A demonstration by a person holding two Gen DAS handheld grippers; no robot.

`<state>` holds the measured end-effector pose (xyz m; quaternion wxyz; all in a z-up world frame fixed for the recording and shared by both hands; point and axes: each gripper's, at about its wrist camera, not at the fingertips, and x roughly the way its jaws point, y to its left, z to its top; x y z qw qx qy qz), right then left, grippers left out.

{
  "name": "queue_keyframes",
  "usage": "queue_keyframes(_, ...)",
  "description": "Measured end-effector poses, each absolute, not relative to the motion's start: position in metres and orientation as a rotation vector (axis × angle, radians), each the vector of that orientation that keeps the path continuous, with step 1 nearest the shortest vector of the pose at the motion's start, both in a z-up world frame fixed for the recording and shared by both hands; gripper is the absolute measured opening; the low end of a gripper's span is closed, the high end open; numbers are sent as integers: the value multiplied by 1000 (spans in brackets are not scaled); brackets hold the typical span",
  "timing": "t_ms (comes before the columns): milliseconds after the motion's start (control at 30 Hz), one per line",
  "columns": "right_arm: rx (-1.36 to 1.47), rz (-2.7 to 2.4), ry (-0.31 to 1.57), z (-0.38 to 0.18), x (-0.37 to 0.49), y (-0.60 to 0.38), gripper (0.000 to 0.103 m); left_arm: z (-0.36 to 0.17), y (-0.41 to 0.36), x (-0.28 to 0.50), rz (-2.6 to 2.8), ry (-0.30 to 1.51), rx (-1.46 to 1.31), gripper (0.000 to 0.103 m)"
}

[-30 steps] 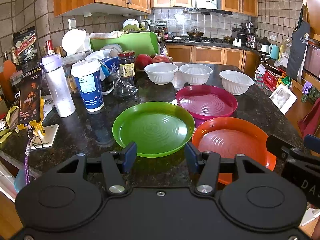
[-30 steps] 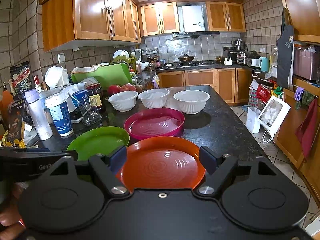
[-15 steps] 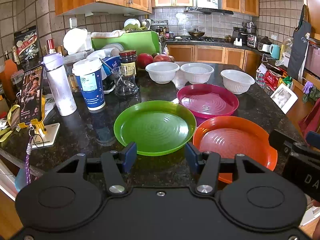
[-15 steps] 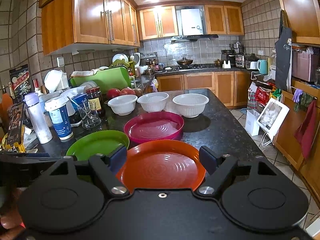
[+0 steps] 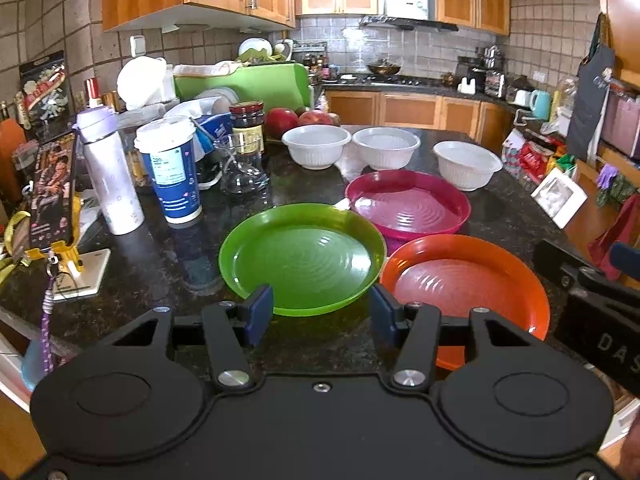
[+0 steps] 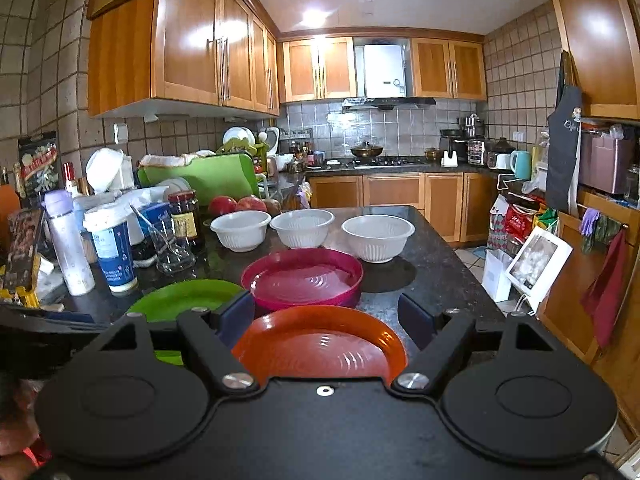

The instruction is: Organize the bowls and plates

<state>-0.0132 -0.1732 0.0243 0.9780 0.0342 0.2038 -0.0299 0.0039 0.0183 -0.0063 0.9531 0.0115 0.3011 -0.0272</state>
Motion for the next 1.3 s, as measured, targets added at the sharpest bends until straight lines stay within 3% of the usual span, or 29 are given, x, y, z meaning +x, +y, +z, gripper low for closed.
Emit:
queue_keyframes(967,53,124,509,-8,101,-117,80,-28,100,78,-21,609,32,59)
queue_keyframes(1067,83,134,559,-14,121,-111,71,-31,110,89,-15,594,33,59)
queue_keyframes(1300,127,119,655,-30,158,-96,63,-33,119,101,-38,530,89,59)
